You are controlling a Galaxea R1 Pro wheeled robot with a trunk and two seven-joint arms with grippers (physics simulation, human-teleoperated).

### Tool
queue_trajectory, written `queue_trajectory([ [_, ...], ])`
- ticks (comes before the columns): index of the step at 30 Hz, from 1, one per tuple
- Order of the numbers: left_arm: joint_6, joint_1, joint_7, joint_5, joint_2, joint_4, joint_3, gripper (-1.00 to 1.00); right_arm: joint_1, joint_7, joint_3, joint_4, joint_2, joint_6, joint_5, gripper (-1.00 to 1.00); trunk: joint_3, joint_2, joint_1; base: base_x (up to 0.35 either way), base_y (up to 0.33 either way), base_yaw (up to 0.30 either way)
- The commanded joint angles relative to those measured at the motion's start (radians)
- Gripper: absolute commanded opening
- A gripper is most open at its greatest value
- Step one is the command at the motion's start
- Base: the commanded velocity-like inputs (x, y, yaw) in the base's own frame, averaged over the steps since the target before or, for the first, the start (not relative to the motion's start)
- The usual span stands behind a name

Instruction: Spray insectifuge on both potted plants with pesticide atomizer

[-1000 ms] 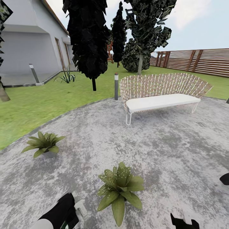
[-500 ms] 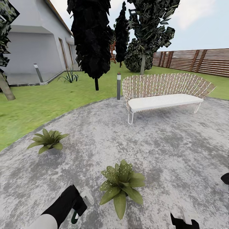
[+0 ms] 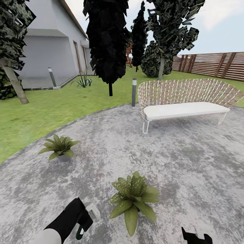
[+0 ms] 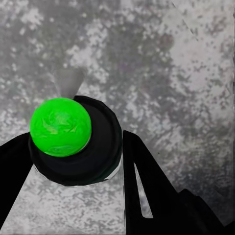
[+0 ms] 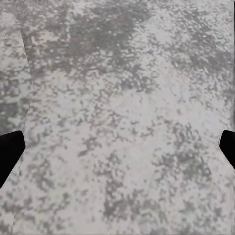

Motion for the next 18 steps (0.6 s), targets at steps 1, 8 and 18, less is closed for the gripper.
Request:
queue_trajectory([
  [1, 0.003, 0.0, -0.008, -0.009, 0.0, -0.002, 0.0, -1.0, -0.001, 0.008, -0.008, 0.001, 0.0, -0.004, 0.003, 1.0, -0.001, 0.0, 0.0, 0.081, -0.246, 0.018],
  [8, 0.004, 0.0, -0.007, -0.011, 0.002, -0.005, -0.003, -1.0, -0.001, 0.008, -0.008, 0.001, 0.002, -0.004, 0.004, 1.0, -0.001, 0.0, 0.0, 0.003, -0.073, 0.001],
  [18, 0.005, 0.0, -0.008, -0.007, -0.002, -0.01, 0.001, -1.0, -0.001, 0.008, -0.008, 0.001, 0.002, -0.004, 0.004, 1.0, -0.001, 0.0, 0.0, 0.0, 0.0, 0.133],
])
